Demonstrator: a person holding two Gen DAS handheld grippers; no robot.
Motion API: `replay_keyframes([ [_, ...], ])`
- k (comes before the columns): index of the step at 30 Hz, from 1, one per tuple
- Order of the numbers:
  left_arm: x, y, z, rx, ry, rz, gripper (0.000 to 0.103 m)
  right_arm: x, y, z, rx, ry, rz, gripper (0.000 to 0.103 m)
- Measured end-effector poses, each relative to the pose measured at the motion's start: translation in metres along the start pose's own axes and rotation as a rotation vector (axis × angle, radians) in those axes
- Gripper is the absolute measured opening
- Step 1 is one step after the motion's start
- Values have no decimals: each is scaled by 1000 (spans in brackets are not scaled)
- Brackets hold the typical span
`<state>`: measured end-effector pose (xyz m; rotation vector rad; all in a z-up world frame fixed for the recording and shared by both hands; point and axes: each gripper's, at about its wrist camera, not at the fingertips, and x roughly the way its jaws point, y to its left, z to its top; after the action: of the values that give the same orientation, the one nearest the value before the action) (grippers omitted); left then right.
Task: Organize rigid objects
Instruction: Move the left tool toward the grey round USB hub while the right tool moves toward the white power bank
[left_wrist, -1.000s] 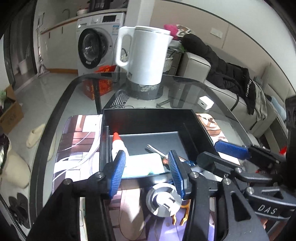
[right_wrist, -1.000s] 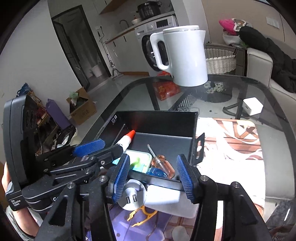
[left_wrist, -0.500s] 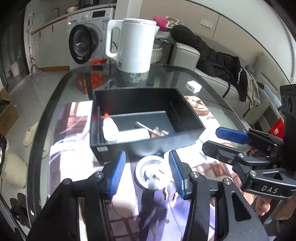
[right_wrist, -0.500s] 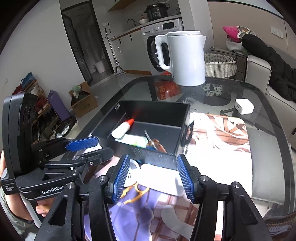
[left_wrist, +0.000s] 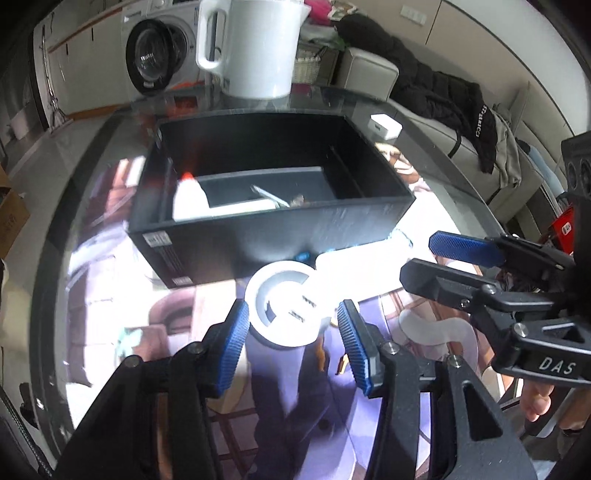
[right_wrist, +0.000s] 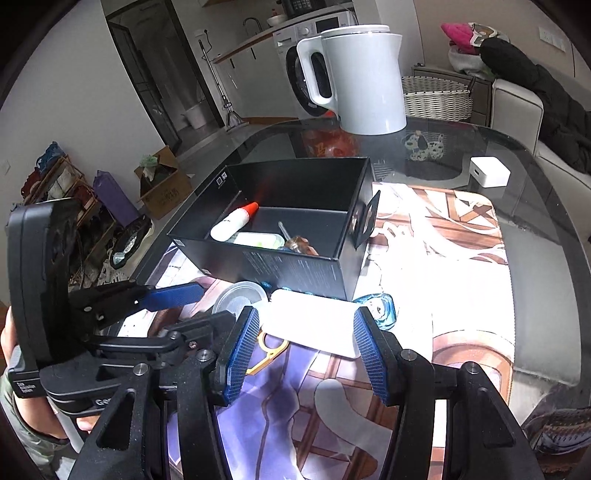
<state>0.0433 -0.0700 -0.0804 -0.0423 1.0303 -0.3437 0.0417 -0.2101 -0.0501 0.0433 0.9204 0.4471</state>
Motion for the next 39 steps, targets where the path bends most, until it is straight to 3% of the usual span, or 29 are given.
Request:
replay_keyframes([
  [10, 4, -3, 2, 18, 0, 16, 51, 15, -2, -7, 7, 61, 4, 55],
  [14, 14, -2, 5, 27, 1, 60, 61, 18, -7, -4, 20, 58, -12, 56],
  [17, 23, -2, 7, 29, 8, 67, 78, 21, -17, -1, 61, 56, -20, 66],
  [22, 28, -7, 12, 60, 14, 68, 77, 27, -26, 5, 95, 50, -29, 70],
  [27, 26, -8, 17, 66, 18, 45, 55, 35, -22, 10, 79, 51, -38, 70],
  [39, 18, 0, 7, 59, 35, 48, 55, 46, -11, 13, 22, 61, -84, 71],
])
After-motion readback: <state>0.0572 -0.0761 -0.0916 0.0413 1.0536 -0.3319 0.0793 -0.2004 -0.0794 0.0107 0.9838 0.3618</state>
